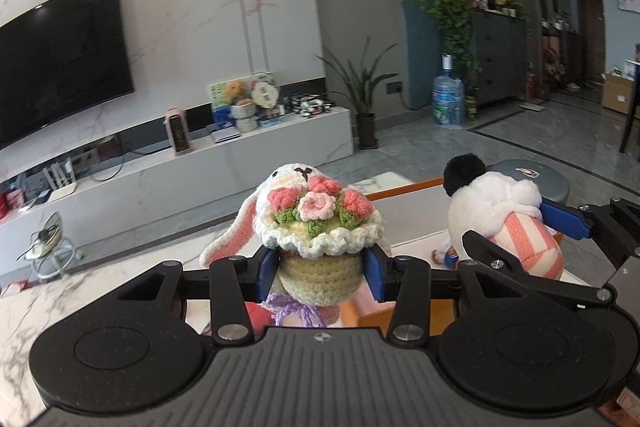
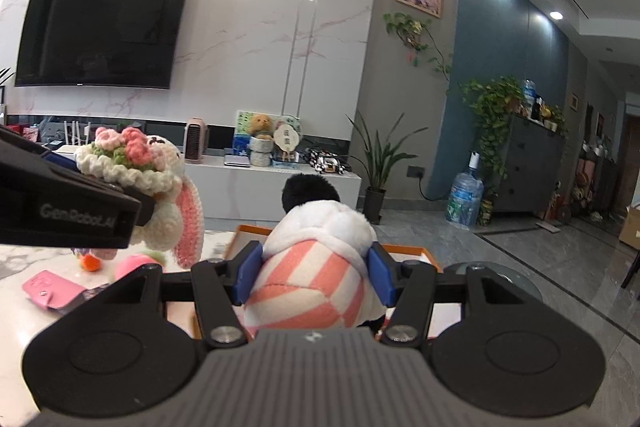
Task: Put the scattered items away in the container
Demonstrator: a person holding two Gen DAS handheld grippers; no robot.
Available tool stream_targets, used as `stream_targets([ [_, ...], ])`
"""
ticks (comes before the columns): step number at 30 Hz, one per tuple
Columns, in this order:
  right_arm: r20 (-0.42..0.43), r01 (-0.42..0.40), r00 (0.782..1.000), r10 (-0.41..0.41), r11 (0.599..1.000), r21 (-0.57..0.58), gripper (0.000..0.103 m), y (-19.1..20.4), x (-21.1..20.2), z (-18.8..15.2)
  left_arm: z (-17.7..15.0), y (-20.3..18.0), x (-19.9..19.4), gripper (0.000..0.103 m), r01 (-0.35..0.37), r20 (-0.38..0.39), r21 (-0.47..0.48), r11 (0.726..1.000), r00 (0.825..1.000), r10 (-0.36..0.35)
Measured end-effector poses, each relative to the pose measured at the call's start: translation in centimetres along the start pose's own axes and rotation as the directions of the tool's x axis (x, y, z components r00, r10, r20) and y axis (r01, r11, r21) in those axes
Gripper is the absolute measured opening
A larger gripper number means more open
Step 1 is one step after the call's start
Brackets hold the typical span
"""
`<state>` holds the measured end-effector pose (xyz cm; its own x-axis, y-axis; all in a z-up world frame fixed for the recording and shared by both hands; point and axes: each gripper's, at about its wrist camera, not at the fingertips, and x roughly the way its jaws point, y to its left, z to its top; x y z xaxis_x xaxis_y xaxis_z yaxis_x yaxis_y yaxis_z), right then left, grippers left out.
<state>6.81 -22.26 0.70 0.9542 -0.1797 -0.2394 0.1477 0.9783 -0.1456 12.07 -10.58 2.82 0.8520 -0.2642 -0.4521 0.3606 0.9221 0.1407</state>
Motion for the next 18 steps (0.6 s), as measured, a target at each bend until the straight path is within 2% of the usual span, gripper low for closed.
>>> stream_targets([
  [11, -0.046, 0.028, 0.999, -0.026, 0.999, 0.038, 0.059, -4.7, 5.0, -0.8, 0.9, -3.4, 5.3, 0.052, 0.074, -0.034, 0.052, 0.996, 0.997, -0.072],
  [18, -0.088, 0.008, 0.996, 0.000, 0.997, 0.082, 0.060, -7.1, 8.9, -1.1, 0.9, -4.3, 9.2, 0.052, 0.108, -0.068, 0.064, 0.992, 0.992, -0.104],
])
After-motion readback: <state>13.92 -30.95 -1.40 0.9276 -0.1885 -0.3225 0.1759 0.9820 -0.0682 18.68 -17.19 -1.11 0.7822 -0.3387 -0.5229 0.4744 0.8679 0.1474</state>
